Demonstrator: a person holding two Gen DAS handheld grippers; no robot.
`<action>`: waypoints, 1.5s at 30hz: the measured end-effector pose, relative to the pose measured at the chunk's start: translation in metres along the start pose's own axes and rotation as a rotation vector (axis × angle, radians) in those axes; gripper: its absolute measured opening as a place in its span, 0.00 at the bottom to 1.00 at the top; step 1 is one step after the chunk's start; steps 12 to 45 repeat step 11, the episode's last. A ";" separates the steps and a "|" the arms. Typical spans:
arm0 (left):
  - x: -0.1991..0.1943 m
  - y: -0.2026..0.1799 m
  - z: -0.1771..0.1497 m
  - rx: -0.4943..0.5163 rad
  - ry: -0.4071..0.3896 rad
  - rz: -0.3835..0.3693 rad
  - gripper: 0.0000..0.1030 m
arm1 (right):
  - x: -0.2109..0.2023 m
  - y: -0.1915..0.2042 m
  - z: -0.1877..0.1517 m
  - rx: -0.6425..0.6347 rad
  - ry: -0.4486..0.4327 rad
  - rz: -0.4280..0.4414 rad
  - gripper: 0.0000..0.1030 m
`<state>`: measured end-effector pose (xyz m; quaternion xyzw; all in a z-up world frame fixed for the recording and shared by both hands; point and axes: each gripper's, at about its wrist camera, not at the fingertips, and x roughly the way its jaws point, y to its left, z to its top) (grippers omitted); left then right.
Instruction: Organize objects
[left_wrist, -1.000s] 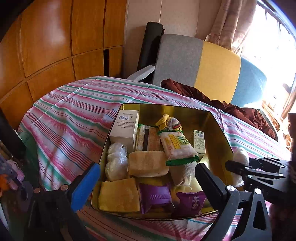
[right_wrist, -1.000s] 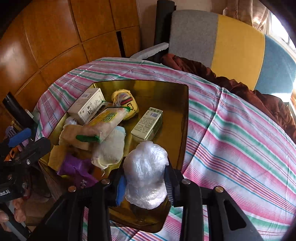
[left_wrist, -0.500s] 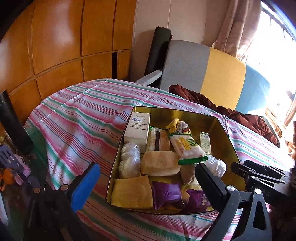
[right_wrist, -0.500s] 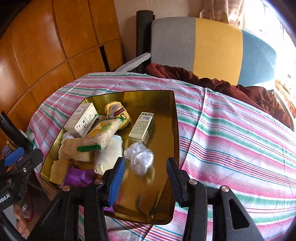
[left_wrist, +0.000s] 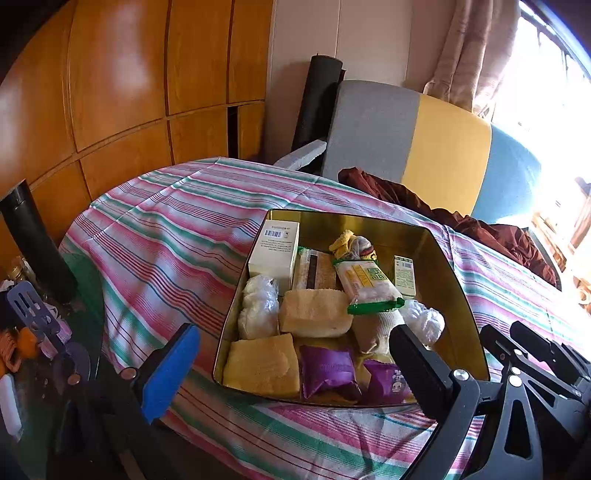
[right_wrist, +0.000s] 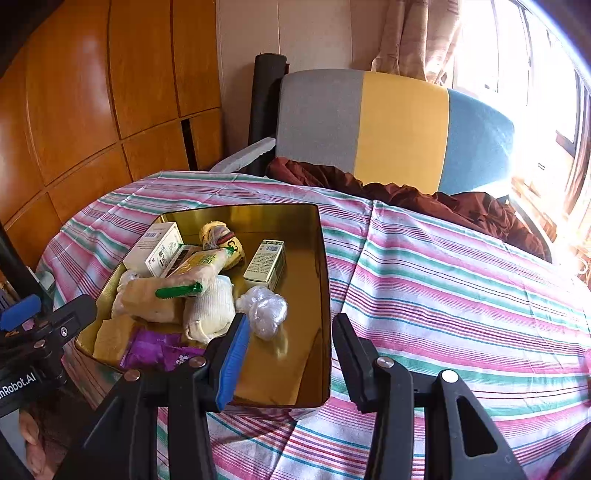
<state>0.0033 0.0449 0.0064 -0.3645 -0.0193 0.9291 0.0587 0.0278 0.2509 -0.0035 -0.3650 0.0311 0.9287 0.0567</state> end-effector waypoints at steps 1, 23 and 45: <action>-0.001 -0.001 -0.001 0.000 0.004 -0.006 1.00 | -0.001 0.000 0.000 0.000 -0.002 0.000 0.45; -0.009 -0.001 -0.006 0.011 -0.026 -0.013 0.99 | -0.005 0.008 -0.004 -0.017 0.001 0.001 0.45; -0.009 -0.001 -0.006 0.011 -0.026 -0.013 0.99 | -0.005 0.008 -0.004 -0.017 0.001 0.001 0.45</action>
